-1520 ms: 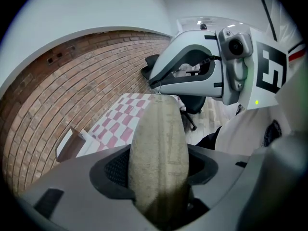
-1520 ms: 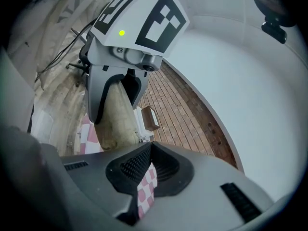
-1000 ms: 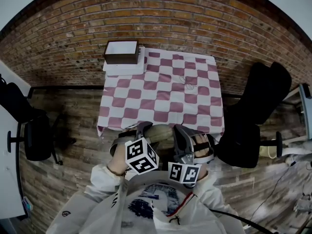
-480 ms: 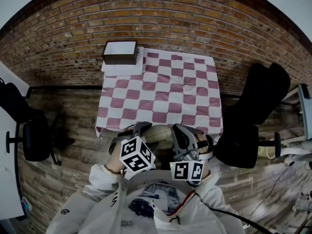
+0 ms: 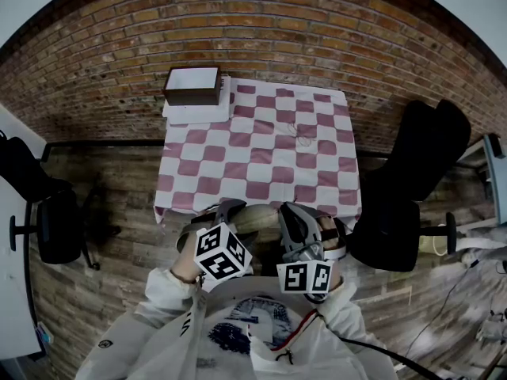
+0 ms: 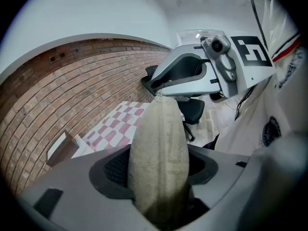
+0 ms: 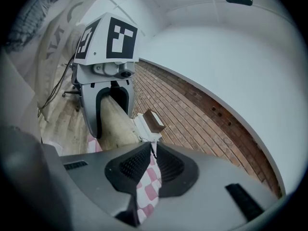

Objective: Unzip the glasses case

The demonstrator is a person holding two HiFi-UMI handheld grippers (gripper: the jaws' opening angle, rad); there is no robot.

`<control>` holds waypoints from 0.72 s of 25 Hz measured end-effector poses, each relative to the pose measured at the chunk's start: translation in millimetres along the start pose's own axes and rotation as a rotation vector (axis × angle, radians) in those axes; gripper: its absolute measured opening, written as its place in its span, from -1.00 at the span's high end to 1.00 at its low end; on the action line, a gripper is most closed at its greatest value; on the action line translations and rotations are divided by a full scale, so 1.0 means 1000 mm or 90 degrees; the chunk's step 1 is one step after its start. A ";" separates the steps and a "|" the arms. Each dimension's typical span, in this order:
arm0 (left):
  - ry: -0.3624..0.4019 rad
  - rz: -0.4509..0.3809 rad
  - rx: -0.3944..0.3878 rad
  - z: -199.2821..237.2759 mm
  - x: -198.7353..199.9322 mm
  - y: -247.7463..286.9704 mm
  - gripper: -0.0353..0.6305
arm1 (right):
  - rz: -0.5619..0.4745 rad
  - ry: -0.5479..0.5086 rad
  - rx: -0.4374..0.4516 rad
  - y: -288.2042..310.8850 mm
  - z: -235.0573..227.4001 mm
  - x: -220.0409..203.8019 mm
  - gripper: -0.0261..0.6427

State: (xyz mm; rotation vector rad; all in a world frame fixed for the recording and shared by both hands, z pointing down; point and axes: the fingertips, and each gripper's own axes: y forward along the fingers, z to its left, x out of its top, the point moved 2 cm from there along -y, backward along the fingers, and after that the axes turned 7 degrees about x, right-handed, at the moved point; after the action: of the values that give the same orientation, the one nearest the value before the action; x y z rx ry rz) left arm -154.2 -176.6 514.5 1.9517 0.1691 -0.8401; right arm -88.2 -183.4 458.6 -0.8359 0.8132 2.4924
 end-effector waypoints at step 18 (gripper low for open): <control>-0.055 -0.001 0.031 0.013 -0.012 -0.006 0.01 | -0.002 0.054 0.010 -0.008 -0.002 -0.011 0.72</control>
State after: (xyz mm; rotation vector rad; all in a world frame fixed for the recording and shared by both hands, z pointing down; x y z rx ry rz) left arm -172.4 -181.0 514.0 1.9569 0.0992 -0.9366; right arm -75.1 -180.3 461.7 -0.9429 0.8574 2.4582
